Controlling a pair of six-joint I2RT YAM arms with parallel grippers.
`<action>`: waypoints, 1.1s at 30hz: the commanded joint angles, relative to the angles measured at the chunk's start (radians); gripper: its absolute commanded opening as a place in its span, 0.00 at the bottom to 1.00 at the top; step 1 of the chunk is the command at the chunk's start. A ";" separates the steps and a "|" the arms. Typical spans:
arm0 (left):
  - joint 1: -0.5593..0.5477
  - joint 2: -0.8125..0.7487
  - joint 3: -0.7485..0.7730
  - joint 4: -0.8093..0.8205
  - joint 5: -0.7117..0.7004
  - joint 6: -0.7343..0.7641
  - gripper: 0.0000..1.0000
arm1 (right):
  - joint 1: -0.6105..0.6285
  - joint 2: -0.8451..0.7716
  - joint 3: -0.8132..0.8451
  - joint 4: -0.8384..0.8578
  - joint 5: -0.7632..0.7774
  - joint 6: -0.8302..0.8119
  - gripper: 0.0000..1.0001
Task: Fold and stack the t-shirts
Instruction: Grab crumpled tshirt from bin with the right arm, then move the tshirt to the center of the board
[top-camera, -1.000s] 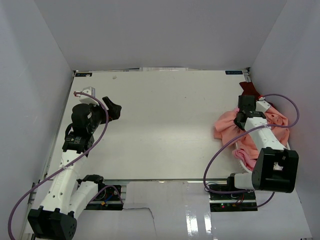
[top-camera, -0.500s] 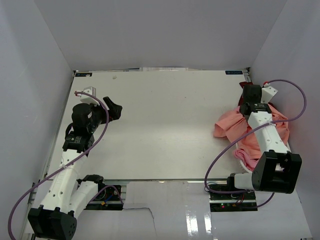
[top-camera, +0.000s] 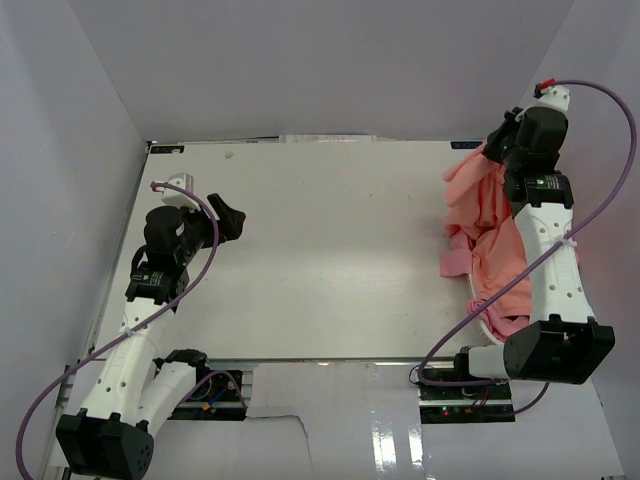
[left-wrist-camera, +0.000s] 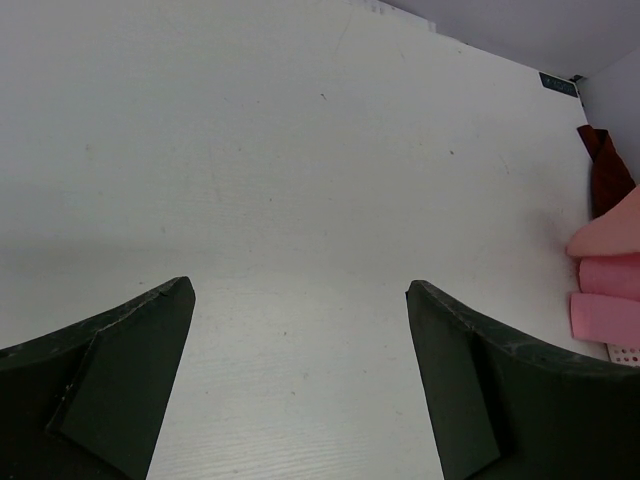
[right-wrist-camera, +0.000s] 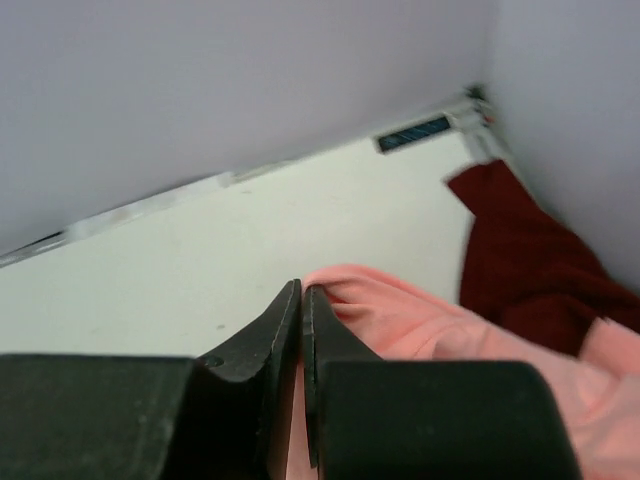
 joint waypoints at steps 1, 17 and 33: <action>-0.001 0.002 0.014 0.016 0.021 0.015 0.98 | 0.026 0.025 0.160 0.132 -0.397 -0.065 0.08; -0.001 -0.001 0.015 0.016 0.009 0.018 0.98 | 0.547 0.264 0.526 -0.231 -0.890 -0.262 0.08; -0.001 -0.042 0.002 0.033 0.094 0.041 0.98 | 0.695 0.503 0.296 -0.082 -0.738 -0.175 0.08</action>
